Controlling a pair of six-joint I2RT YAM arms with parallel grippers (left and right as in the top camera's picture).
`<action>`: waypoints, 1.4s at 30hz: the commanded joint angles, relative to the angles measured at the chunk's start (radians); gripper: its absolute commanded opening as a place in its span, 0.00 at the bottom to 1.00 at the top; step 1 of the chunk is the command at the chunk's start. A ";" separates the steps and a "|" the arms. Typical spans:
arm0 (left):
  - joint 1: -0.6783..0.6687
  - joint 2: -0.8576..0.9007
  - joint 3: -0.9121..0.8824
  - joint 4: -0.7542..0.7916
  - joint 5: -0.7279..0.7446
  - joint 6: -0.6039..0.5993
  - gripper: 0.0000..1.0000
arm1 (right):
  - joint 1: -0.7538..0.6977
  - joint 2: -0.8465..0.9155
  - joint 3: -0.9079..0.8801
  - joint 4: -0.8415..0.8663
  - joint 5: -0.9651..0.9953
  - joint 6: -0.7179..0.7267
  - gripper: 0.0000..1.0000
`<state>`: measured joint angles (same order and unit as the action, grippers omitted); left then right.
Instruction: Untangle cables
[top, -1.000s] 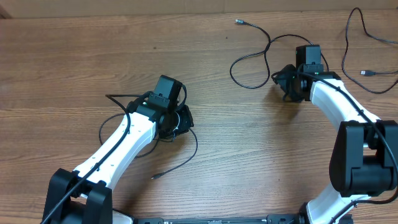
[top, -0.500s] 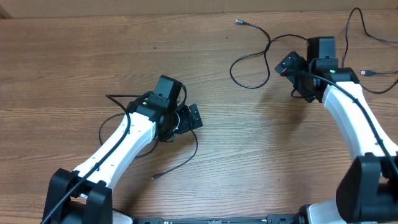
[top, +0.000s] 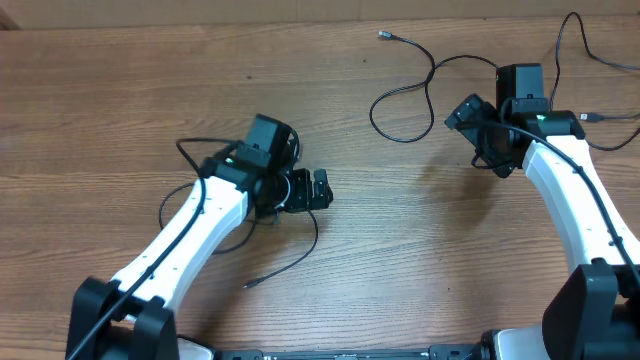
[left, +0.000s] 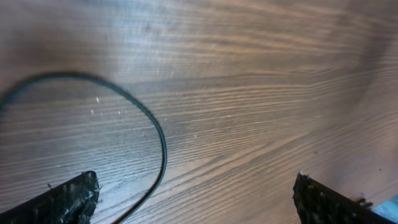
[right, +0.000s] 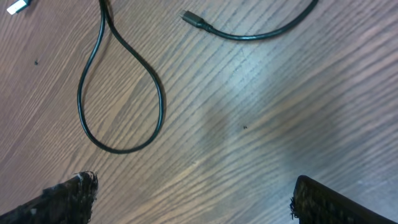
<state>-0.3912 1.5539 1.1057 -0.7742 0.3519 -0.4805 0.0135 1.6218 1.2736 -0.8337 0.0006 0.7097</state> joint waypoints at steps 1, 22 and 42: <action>0.013 -0.090 0.077 -0.042 -0.053 0.100 0.99 | -0.002 -0.040 0.019 -0.014 0.005 -0.004 1.00; 0.328 -0.471 0.089 -0.323 -0.338 0.026 0.99 | 0.269 -0.058 0.019 0.008 0.005 -0.098 1.00; 0.689 -0.470 0.089 -0.487 -0.472 -0.263 0.99 | 0.636 0.003 -0.005 0.142 -0.070 -0.196 1.00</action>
<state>0.2443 1.0893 1.1751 -1.2610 -0.0834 -0.6361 0.5991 1.6001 1.2732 -0.7177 -0.0483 0.5549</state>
